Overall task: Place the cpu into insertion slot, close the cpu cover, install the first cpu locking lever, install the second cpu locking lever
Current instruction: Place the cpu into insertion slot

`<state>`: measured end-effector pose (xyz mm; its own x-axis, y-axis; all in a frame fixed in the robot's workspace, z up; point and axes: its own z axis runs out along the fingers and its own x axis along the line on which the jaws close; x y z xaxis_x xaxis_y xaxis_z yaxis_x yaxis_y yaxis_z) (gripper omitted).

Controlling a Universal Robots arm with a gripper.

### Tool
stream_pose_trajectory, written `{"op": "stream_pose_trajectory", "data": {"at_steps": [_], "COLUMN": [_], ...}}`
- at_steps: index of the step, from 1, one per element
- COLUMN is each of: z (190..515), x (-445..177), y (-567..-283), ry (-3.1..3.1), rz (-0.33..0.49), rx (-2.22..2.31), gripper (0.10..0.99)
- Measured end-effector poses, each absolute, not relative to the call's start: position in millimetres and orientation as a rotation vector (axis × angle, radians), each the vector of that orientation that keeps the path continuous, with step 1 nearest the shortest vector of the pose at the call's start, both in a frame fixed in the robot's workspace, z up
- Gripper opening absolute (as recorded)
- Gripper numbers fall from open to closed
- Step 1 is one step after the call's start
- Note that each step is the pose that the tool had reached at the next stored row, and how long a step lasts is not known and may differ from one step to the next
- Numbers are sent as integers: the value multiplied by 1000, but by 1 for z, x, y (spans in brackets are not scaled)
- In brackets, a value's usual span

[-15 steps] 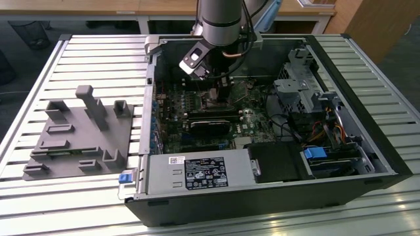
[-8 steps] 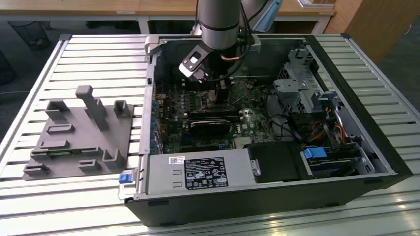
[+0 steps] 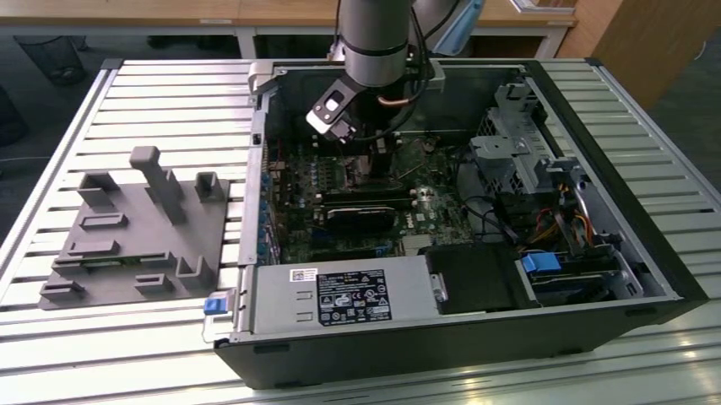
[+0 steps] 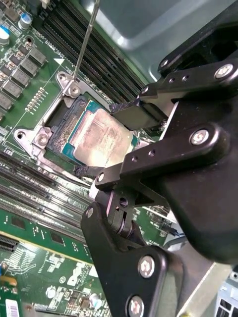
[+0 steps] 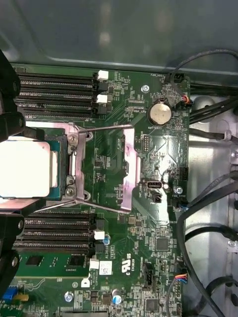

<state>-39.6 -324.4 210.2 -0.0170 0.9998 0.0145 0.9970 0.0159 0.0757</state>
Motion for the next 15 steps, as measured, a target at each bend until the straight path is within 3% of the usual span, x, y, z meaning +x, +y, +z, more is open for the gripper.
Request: {"op": "stream_pose_trajectory", "data": {"at_steps": [15], "z": [197], "x": [-41], "y": [-324], "ry": [2201], "rz": [97], "rx": [2177], "gripper": [537]}}
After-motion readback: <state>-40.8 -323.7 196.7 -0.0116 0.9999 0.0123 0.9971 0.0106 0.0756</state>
